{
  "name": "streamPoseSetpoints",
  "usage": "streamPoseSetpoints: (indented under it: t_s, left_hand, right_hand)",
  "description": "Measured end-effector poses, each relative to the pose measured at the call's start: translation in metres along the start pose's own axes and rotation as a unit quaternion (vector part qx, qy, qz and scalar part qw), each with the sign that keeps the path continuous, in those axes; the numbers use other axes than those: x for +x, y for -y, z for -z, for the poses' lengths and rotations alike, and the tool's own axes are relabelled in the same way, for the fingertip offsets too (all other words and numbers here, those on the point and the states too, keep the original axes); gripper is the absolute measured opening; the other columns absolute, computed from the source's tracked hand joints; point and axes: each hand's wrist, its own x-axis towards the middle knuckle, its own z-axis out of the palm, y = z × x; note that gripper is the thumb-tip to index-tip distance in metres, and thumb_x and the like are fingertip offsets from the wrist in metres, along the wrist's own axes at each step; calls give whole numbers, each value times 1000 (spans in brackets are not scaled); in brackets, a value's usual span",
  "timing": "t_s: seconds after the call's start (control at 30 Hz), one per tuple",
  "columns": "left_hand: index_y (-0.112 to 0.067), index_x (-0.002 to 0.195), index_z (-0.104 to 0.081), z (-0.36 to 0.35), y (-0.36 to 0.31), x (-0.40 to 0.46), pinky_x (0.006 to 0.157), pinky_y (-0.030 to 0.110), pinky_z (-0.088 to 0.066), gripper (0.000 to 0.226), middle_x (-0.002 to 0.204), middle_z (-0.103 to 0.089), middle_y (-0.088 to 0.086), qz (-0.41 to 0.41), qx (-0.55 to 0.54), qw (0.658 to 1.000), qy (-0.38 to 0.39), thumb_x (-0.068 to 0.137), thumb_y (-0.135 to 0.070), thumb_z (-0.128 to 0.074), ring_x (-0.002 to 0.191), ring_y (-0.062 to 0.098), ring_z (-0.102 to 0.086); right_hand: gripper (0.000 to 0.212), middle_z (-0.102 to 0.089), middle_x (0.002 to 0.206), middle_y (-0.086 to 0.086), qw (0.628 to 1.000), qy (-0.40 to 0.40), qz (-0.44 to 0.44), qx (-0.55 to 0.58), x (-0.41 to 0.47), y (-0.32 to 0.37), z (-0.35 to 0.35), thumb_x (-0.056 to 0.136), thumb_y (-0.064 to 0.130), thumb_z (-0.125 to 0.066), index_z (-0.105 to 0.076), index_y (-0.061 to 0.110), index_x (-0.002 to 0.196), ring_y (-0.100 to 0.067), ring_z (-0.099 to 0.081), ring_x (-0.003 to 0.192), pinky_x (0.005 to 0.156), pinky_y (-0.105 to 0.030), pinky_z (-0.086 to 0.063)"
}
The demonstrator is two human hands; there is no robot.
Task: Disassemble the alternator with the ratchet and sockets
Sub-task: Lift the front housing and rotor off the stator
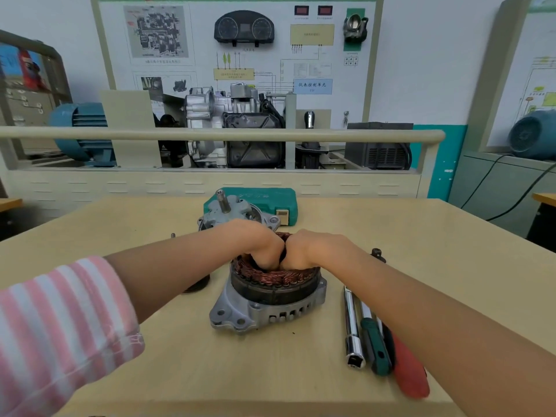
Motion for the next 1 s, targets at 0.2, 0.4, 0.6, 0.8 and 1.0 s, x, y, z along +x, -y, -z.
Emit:
streamPoseSetpoints:
  t_s: [0.2, 0.4, 0.6, 0.8, 1.0]
  left_hand:
    - [-2, 125, -53, -6, -1, -1, 94, 31, -39, 31, 128, -56, 17, -11, 25, 999, -39, 96, -12, -47, 116, 30, -53]
    - [-2, 124, -53, -10, 2, -2, 79, 21, -33, 30, 126, -57, 17, -35, 0, 997, -68, 96, -11, -47, 113, 29, -54]
    - [-3, 122, -55, -10, 3, -5, 80, 23, -37, 29, 121, -59, 17, -50, -14, 995, -91, 96, -13, -47, 108, 30, -55]
    - [-2, 115, -58, -11, 4, -5, 75, 24, -36, 25, 115, -61, 17, -46, -12, 992, -114, 96, -14, -46, 87, 22, -50]
    - [-4, 118, -57, -13, 4, -2, 79, 26, -39, 28, 116, -61, 16, -45, -6, 990, -133, 95, -17, -49, 104, 29, -57]
  right_hand:
    - [63, -53, 127, -14, 999, 46, -5, 4, 2, -2, 5, 87, 53, -51, -46, 12, 135, -28, -53, 110, 91, -36, -42]
    - [73, -48, 135, -13, 997, 76, -18, 1, 5, -1, 8, 83, 52, -58, -37, 14, 141, -29, -49, 120, 99, -37, -41]
    - [69, -51, 132, -11, 996, 85, -4, 17, 5, -3, 9, 82, 48, -60, -40, 15, 139, -27, -50, 116, 100, -37, -40]
    - [50, -52, 96, -6, 998, 22, 32, 55, -4, -6, 2, 85, 43, -59, -53, 13, 125, -21, -49, 88, 77, -29, -41]
    - [54, -52, 108, -7, 997, 54, 39, 47, -10, -6, 11, 86, 43, -58, -46, 13, 130, -19, -47, 91, 79, -28, -41]
